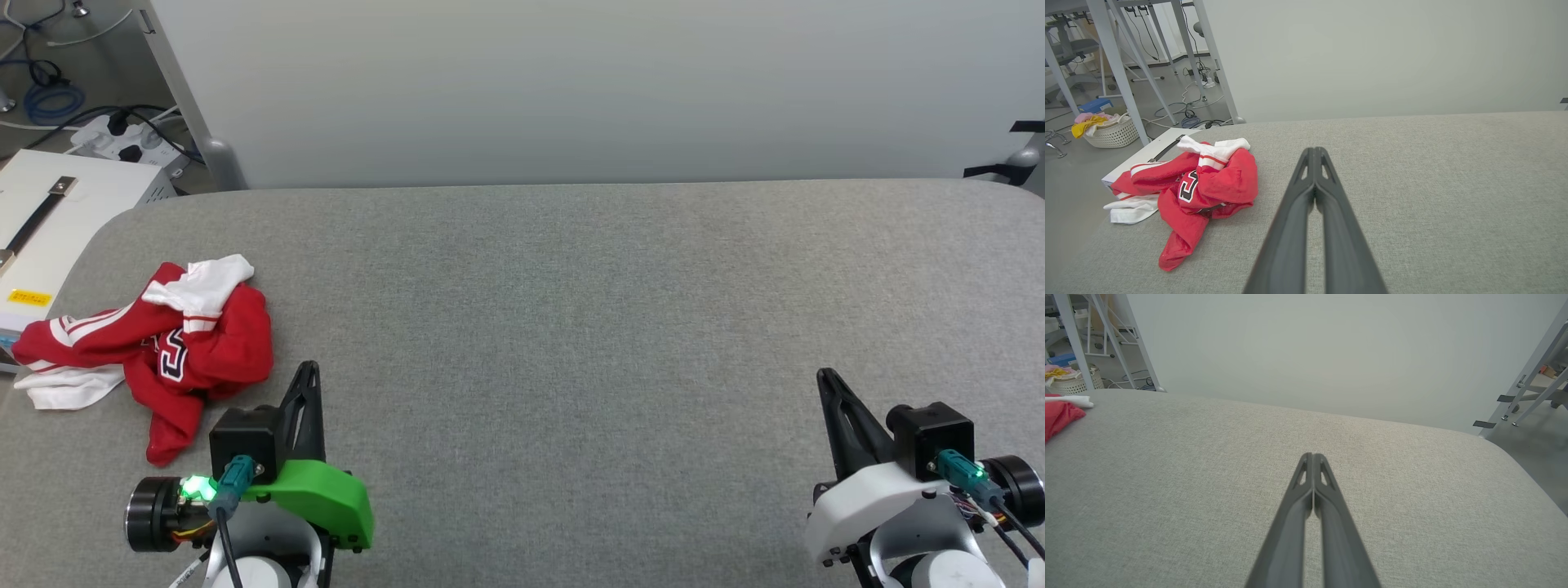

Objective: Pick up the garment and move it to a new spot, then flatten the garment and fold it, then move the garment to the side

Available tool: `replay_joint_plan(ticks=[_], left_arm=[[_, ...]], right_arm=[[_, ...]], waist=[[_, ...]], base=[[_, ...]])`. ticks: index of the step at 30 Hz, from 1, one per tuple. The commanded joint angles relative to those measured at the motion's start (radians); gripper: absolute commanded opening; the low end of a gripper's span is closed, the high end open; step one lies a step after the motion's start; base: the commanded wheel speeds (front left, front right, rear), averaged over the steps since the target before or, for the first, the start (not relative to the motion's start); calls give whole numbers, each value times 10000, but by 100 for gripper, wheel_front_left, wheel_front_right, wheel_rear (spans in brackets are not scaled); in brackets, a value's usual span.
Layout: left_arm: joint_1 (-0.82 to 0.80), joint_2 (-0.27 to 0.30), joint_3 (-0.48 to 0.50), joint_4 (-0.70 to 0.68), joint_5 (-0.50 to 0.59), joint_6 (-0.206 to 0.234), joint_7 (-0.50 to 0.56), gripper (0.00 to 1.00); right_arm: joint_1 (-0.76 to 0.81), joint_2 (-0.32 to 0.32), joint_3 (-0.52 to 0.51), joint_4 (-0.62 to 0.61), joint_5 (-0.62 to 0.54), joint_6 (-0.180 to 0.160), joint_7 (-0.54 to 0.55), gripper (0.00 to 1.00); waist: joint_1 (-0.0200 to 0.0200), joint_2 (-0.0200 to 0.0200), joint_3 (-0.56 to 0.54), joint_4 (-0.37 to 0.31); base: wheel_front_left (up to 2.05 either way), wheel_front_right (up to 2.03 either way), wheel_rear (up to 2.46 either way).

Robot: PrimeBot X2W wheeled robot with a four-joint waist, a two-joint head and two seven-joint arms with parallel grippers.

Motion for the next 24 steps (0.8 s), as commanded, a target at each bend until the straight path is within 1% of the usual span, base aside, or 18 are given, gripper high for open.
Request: replay_joint_plan(ticks=[1, 22, 23, 24], left_arm=[[118, -42, 9, -22, 95, 41, -9, 0], [118, -42, 9, -22, 95, 41, -9, 0], [0, 0, 0, 0, 0, 0, 0, 100], [-1, 2, -5, 3, -7, -2, -3, 100]], right_arm=[[-46, 9, -20, -34, -97, -7, 30, 0], [-46, 9, -20, -34, -97, -7, 30, 0], [0, 4, 0, 0, 0, 0, 0, 100], [1, 4, -1, 4, 9, 0, -3, 100]], waist=[[0, -1, 0, 0], [0, -1, 0, 0], [0, -1, 0, 0], [0, -1, 0, 0]], base=[[0, 0, 0], [0, 0, 0], [0, 0, 0], [0, 0, 0]])
